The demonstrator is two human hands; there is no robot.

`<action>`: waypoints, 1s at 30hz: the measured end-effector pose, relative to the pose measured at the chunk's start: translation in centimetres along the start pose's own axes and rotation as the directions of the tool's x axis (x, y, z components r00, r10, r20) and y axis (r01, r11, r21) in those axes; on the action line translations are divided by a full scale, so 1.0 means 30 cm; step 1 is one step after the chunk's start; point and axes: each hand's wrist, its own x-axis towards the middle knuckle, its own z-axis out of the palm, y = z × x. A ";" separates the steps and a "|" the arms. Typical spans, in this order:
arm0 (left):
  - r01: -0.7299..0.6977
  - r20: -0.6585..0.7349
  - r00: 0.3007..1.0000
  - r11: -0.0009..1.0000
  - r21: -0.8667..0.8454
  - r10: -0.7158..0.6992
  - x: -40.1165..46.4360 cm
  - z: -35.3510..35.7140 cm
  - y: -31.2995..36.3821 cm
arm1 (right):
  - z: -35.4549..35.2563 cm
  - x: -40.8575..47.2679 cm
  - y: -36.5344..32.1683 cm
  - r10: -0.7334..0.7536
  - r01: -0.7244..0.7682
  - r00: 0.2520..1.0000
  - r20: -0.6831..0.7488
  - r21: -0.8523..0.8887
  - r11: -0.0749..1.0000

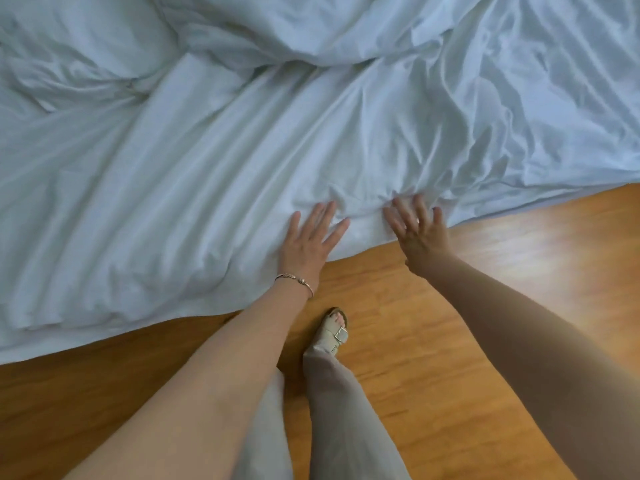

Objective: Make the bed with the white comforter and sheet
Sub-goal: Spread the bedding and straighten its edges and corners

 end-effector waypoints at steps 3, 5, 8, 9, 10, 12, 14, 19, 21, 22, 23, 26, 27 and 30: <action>-0.035 -0.025 0.999 0.997 0.073 0.036 0.079 -0.027 0.022 | 0.023 0.035 0.051 0.041 -0.034 0.988 -0.147 0.050 0.998; -0.083 -0.002 0.997 0.994 0.070 0.083 0.114 -0.066 0.061 | 0.038 0.042 0.122 -0.006 0.061 0.975 -0.224 0.240 0.969; -0.054 0.033 0.998 0.998 -0.045 0.056 0.128 -0.127 0.131 | 0.014 0.037 0.213 -0.024 0.163 0.966 -0.256 0.535 0.829; -0.039 0.044 0.998 0.995 -0.097 0.043 0.134 -0.144 0.158 | 0.000 0.041 0.235 -0.023 0.147 0.978 -0.205 0.613 0.776; -0.032 0.052 0.998 0.990 -0.137 0.039 0.142 -0.157 0.185 | -0.009 0.042 0.255 -0.031 0.118 0.990 -0.137 0.688 0.716; -0.034 0.059 0.997 0.984 -0.177 0.045 0.157 -0.185 0.230 | -0.039 0.032 0.286 -0.068 0.051 0.998 -0.015 0.823 0.566; -0.055 -0.034 0.998 0.967 -0.249 0.048 0.161 -0.210 0.274 | -0.079 0.020 0.308 -0.175 0.040 0.983 0.047 0.888 0.459; 0.054 0.086 0.996 0.827 -0.560 -0.007 0.184 -0.277 0.260 | -0.036 -0.015 0.345 -0.134 0.083 0.990 0.031 0.644 0.760; 0.097 0.146 0.989 0.845 -0.525 -0.023 0.241 -0.287 0.229 | 0.034 -0.020 0.396 0.053 0.000 0.995 -0.089 0.513 0.858; 0.097 0.150 0.988 0.850 -0.517 -0.021 0.264 -0.301 0.227 | 0.067 -0.015 0.430 0.162 -0.065 0.976 -0.147 0.513 0.856; 0.065 0.120 0.993 0.866 -0.496 -0.006 0.283 -0.328 0.250 | 0.096 -0.007 0.472 0.278 -0.130 0.942 -0.188 0.560 0.818; -0.114 -0.054 0.993 0.916 -0.385 0.100 0.358 -0.383 0.409 | 0.186 0.050 0.649 0.445 -0.241 0.886 -0.132 0.689 0.684; -0.125 -0.079 0.991 0.923 -0.363 0.103 0.391 -0.404 0.469 | 0.211 0.076 0.715 0.389 -0.219 0.913 -0.122 0.658 0.720; -0.057 -0.183 0.983 0.936 -0.348 -0.008 0.513 -0.436 0.610 | 0.292 0.166 0.883 0.139 0.029 0.930 -0.341 0.446 0.895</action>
